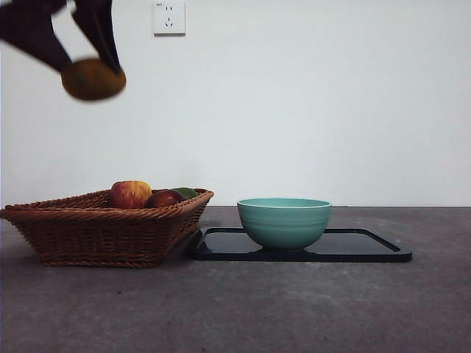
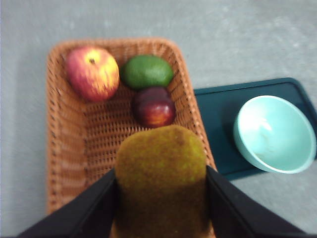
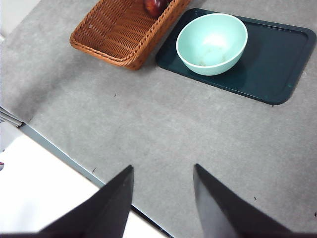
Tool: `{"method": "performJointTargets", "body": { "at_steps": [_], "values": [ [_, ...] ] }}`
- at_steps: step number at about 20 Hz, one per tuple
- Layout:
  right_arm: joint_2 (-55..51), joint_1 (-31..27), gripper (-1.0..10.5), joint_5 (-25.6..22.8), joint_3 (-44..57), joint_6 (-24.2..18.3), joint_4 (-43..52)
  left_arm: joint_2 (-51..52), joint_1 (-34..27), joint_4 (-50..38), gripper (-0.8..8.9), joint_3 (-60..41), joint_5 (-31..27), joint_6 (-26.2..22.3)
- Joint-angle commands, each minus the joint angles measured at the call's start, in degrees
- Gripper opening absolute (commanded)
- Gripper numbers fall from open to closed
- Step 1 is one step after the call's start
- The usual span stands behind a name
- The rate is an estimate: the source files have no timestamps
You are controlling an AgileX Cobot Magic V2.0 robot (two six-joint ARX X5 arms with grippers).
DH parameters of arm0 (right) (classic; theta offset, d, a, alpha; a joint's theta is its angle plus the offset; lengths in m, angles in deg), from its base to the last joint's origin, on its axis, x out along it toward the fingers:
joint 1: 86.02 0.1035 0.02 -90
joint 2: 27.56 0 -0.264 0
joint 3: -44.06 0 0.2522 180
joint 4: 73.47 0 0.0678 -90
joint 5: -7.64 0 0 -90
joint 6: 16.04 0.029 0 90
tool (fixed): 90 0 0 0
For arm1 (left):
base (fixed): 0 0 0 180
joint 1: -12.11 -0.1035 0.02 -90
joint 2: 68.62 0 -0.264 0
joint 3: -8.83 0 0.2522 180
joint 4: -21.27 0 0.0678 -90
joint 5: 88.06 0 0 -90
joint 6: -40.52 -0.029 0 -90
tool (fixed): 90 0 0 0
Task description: Pick up the wifruite, put it on the bowl, pick up the plate, put it on desk
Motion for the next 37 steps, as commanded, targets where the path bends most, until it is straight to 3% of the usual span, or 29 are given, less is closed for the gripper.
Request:
{"method": "performJointTargets", "body": {
  "at_steps": [1, 13, 20, 22, 25, 27, 37],
  "values": [
    [0.22, 0.28, 1.9, -0.15, -0.92, -0.48, 0.39, -1.36, 0.2, -6.54, 2.1, -4.2, -1.84, 1.14],
    [0.22, 0.28, 1.9, -0.17, -0.92, -0.42, 0.48, -18.82, 0.2, -17.22, 2.15, -7.39, -3.45, -3.1],
    [0.22, 0.28, 1.9, -0.17, -0.92, -0.02, 0.42, -23.47, 0.2, -18.95, 2.18, -7.39, -3.91, -3.48],
    [0.22, 0.28, 1.9, -0.17, -0.92, -0.02, 0.42, -23.78, 0.2, -18.8, 2.24, -7.39, -3.91, -3.45],
    [0.22, 0.28, 1.9, -0.17, -0.92, -0.02, 0.44, -23.78, 0.2, -18.73, 3.47, -7.39, -3.89, -3.02],
    [0.22, 0.28, 1.9, -0.17, -0.92, 0.0, 0.44, -23.76, 0.26, -18.51, 3.72, -7.39, -3.89, -3.04],
    [0.22, 0.28, 1.9, -0.17, -0.92, 0.02, 0.77, -15.93, 0.26, -15.74, 3.76, -7.15, -3.85, -3.13]
  ]
}}
